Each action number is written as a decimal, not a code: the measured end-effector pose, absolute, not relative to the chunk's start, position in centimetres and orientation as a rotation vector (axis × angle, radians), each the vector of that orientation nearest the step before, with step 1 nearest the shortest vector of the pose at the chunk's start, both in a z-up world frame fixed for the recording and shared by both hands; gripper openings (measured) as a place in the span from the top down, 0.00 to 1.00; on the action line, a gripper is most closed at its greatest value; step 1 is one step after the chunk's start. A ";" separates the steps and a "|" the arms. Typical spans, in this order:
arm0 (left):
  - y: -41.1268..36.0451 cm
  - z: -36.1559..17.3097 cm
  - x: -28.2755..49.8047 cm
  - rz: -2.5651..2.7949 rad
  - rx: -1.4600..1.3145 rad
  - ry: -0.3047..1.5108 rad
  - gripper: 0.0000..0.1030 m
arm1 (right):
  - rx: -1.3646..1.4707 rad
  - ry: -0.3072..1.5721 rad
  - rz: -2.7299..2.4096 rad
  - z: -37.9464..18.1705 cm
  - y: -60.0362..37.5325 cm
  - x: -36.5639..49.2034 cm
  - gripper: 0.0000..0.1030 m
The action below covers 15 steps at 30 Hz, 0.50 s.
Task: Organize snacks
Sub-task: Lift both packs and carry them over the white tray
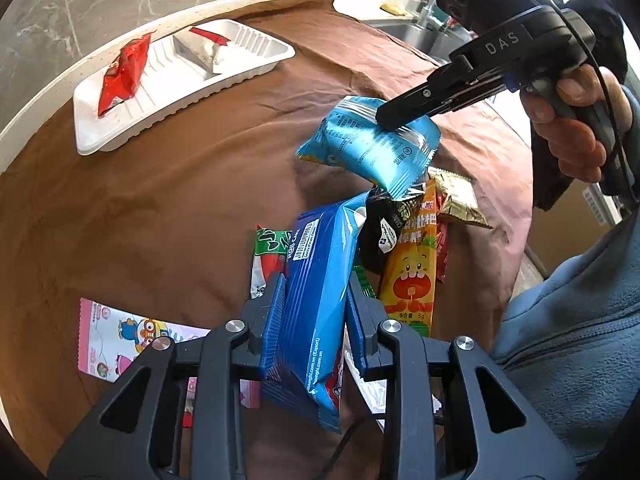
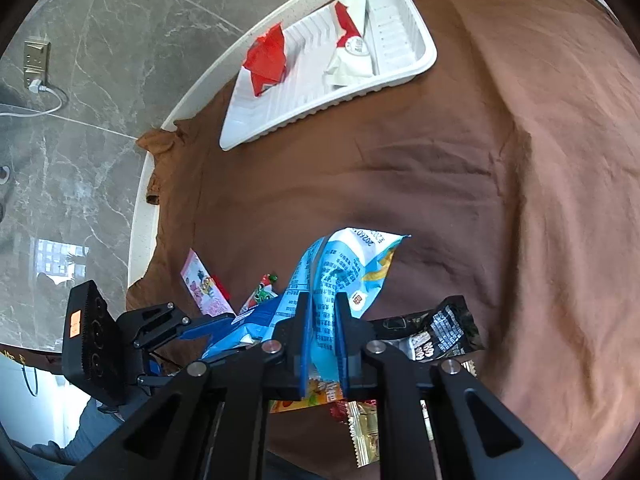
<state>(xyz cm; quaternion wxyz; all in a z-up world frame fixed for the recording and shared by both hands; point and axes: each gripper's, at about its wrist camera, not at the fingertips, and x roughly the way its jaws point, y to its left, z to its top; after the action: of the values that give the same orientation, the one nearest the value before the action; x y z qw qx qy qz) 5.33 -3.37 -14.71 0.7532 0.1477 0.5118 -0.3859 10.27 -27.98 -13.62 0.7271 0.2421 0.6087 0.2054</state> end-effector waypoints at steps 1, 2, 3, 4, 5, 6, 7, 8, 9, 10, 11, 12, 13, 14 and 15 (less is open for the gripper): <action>-3.2 -14.6 5.4 -0.838 0.317 1.116 0.74 | 0.537 1.336 0.455 -13.5 -28.0 10.3 0.89; -3.0 -14.6 5.3 -0.833 0.313 1.115 0.74 | 0.538 1.330 0.456 -13.3 -28.0 10.3 0.89; -2.9 -14.5 5.3 -0.828 0.309 1.117 0.74 | 0.535 1.327 0.453 -13.1 -28.0 10.3 0.89; -2.6 -14.5 5.4 -0.825 0.304 1.118 0.74 | 0.536 1.325 0.452 -13.0 -28.1 10.3 0.89; -2.4 -14.5 5.4 -0.820 0.296 1.119 0.74 | 0.540 1.322 0.454 -12.9 -28.1 10.4 0.89; -2.1 -14.4 5.4 -0.813 0.281 1.119 0.74 | 0.540 1.318 0.455 -12.8 -28.2 10.4 0.89; -1.8 -14.3 5.6 -0.810 0.271 1.119 0.74 | 0.541 1.314 0.454 -12.7 -28.2 10.4 0.89; -1.5 -14.2 5.6 -0.804 0.256 1.118 0.74 | 0.543 1.310 0.454 -12.6 -28.3 10.3 0.89; -1.2 -14.1 5.6 -0.796 0.238 1.117 0.74 | 0.543 1.307 0.454 -12.5 -28.4 10.3 0.89; -0.8 -14.0 5.7 -0.788 0.217 1.117 0.74 | 0.543 1.305 0.452 -12.4 -28.4 10.3 0.89; -0.5 -13.8 5.8 -0.781 0.199 1.115 0.74 | 0.544 1.302 0.453 -12.3 -28.4 10.3 0.89; -0.3 -13.6 5.9 -0.777 0.187 1.113 0.74 | 0.544 1.300 0.454 -12.2 -28.4 10.3 0.89; -0.1 -13.4 6.0 -0.771 0.175 1.109 0.74 | 0.542 1.298 0.456 -12.1 -28.5 10.3 0.89; 0.1 -13.2 6.1 -0.766 0.163 1.105 0.74 | 0.541 1.296 0.458 -12.0 -28.4 10.3 0.89; 0.3 -12.9 6.2 -0.759 0.148 1.101 0.74 | 0.540 1.292 0.460 -11.8 -28.5 10.3 0.89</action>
<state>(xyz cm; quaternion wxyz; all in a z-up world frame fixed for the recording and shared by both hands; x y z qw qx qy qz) 6.18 0.33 -12.92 0.7820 0.0684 0.5101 -0.3517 10.32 -28.47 -11.83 0.7406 0.2464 0.5890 0.2096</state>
